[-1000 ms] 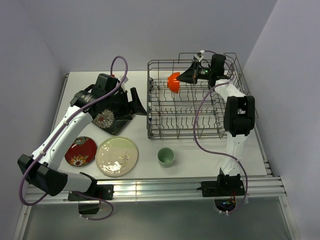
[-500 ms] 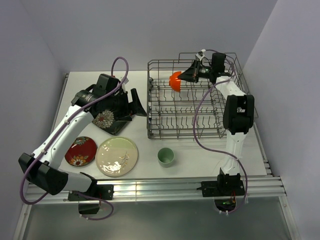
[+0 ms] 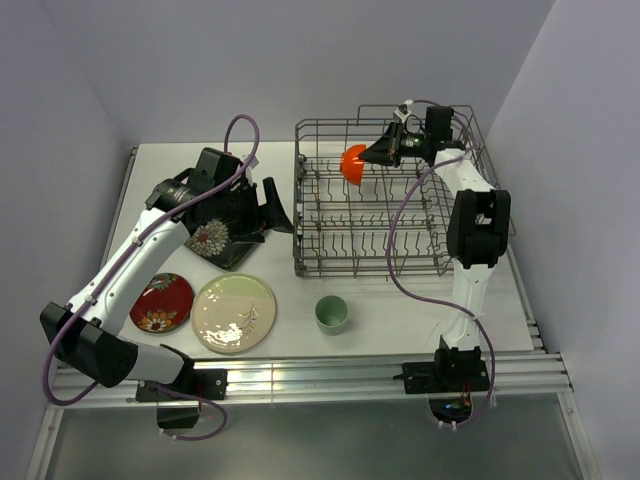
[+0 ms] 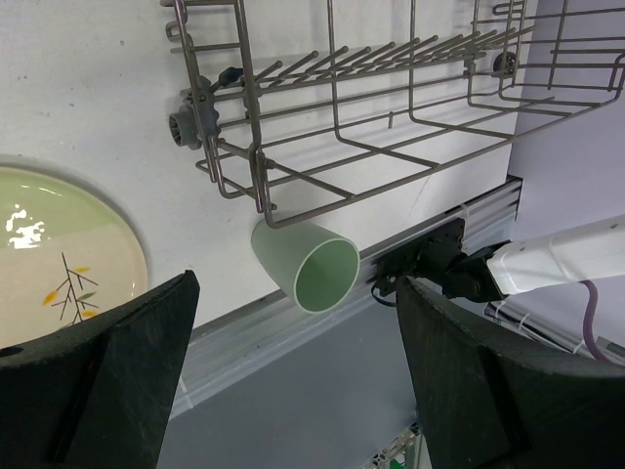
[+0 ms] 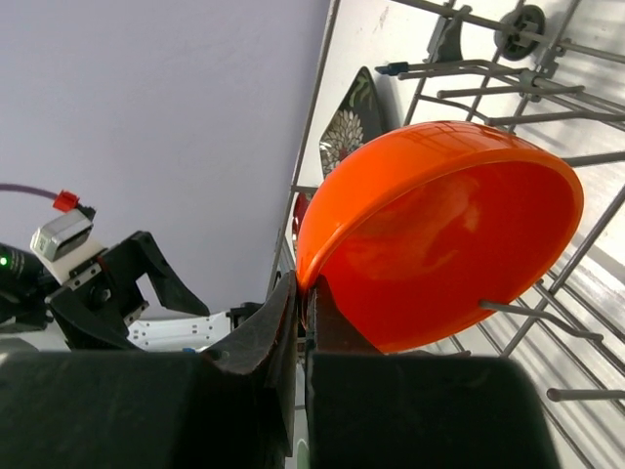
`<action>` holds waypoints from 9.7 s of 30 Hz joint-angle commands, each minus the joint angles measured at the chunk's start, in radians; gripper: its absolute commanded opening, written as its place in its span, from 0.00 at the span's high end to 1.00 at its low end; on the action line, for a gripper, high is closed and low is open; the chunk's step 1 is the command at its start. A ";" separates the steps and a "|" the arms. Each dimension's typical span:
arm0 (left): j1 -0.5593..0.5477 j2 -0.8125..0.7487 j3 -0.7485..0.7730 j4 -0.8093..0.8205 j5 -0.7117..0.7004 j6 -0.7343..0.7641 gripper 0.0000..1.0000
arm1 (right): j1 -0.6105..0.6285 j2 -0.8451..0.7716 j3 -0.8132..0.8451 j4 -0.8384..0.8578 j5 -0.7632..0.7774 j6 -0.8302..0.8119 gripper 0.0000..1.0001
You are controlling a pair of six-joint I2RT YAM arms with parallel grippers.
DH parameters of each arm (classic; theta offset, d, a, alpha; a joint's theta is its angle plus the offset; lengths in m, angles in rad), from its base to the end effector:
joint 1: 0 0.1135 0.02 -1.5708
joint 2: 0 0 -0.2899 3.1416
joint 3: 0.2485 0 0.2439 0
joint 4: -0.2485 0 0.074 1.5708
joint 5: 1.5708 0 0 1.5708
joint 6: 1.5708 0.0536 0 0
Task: Load the mixed dishes into the dish rack
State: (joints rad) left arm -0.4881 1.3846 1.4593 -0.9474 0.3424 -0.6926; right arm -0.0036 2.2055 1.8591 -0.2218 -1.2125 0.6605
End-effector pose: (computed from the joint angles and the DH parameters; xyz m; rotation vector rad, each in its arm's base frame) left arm 0.2368 -0.1461 0.3805 -0.1027 2.6043 -0.9006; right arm 0.5130 0.0483 0.2732 -0.0664 2.1395 1.6669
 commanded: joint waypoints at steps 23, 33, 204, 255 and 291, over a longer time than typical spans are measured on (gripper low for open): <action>-0.030 -0.019 -0.014 0.048 0.012 -0.018 0.12 | -0.001 -0.066 -0.167 0.789 -0.145 0.496 1.00; -0.033 -0.022 -0.022 0.056 0.010 -0.027 0.12 | -0.001 -0.050 -0.176 0.950 -0.176 0.654 1.00; -0.064 -0.190 0.036 0.650 0.558 -0.389 1.00 | 0.384 -1.118 -0.785 0.996 0.079 0.972 0.13; 0.204 -0.263 -0.158 -0.240 -0.319 -0.157 0.05 | 0.378 -0.179 0.526 -0.942 0.968 -0.220 1.00; 0.204 -0.294 -0.280 -0.206 -0.301 -0.171 0.07 | 0.471 -0.020 0.471 -0.792 1.239 -0.369 1.00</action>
State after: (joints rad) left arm -0.2821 1.1095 1.1912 -1.1641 0.0540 -0.8547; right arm 0.4622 2.2063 2.3291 -1.0588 0.0418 0.2985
